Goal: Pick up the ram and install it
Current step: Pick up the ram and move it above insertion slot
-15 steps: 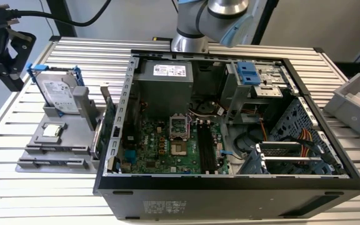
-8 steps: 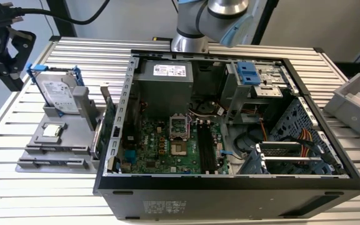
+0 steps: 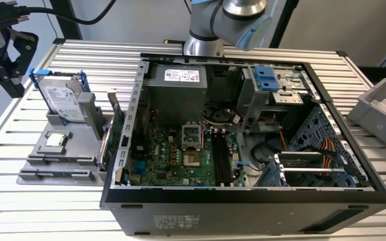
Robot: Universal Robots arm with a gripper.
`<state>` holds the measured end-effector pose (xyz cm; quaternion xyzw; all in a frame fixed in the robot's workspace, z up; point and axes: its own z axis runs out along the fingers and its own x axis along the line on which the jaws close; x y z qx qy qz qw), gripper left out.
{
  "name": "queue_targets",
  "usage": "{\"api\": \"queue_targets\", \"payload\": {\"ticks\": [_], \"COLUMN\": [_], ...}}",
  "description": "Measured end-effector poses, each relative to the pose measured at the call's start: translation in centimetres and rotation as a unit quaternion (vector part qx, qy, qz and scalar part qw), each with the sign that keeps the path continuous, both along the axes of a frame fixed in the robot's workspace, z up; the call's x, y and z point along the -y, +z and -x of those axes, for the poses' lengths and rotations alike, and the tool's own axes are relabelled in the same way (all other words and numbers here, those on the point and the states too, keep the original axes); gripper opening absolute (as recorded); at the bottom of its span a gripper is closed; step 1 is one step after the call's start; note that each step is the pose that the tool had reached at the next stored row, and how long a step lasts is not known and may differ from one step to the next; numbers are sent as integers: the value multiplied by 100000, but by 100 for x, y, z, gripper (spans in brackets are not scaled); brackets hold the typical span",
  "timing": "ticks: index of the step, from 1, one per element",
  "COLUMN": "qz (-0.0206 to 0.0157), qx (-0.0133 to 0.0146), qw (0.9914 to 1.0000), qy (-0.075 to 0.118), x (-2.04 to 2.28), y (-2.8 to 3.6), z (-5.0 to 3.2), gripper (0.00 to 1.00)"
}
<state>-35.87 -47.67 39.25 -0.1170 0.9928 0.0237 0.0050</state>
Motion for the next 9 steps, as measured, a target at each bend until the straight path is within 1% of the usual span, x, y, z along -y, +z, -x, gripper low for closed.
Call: {"api": "queue_targets", "payload": {"ticks": [9], "qz": [0], "qx": [-1], "qw": [99998], "qy": [557], "x": [-8], "y": [0], "z": [1], "gripper": [0]}}
